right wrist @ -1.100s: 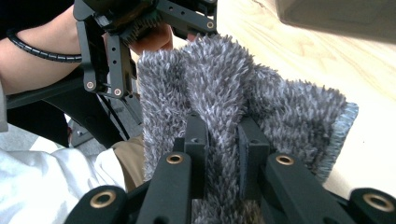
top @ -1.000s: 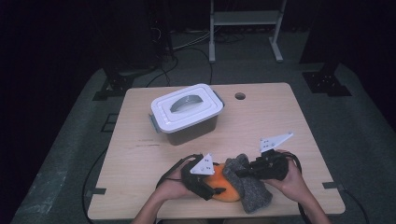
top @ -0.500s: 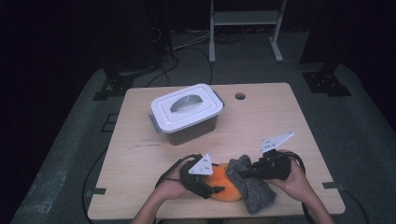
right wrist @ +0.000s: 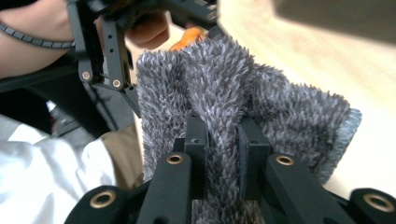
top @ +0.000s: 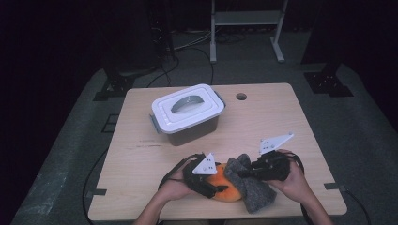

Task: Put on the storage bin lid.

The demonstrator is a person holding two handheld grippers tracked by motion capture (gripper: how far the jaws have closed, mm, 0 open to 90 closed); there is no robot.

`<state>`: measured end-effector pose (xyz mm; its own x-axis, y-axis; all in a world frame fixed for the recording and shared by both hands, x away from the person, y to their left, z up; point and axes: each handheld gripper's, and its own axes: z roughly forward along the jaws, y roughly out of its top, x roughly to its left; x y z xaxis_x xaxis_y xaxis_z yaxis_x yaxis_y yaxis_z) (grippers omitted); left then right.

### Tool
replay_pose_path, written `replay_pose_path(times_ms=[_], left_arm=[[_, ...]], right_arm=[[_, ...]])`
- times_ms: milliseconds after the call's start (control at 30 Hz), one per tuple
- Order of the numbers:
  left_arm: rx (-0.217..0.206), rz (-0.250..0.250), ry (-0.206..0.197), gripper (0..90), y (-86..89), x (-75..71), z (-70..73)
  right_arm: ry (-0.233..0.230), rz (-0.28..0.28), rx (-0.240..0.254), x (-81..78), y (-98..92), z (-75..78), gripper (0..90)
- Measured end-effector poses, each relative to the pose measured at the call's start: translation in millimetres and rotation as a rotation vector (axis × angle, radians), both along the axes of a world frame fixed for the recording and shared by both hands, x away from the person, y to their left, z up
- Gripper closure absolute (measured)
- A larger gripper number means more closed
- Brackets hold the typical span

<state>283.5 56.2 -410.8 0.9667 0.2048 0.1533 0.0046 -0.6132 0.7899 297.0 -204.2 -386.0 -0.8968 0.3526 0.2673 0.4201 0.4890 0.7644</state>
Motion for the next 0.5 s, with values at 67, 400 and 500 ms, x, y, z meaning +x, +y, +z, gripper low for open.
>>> replay_pose_path(times_ms=[67, 400, 500], left_arm=[[-0.011, 0.016, -0.096, 32.2, -0.3, -2.4, 0.4], [0.014, 0.003, 0.003, 20.4, 1.0, 3.4, -7.6], [0.008, -0.003, 0.017, 24.9, 6.1, 5.8, -8.3]], right_arm=[[-0.027, -0.026, 0.025, -0.2, -2.3, 5.4, 77.2], [-0.006, 0.004, 0.009, 1.2, 10.2, -6.2, 76.7], [-0.008, -0.001, 0.017, 2.6, 4.7, -6.8, 76.7]])
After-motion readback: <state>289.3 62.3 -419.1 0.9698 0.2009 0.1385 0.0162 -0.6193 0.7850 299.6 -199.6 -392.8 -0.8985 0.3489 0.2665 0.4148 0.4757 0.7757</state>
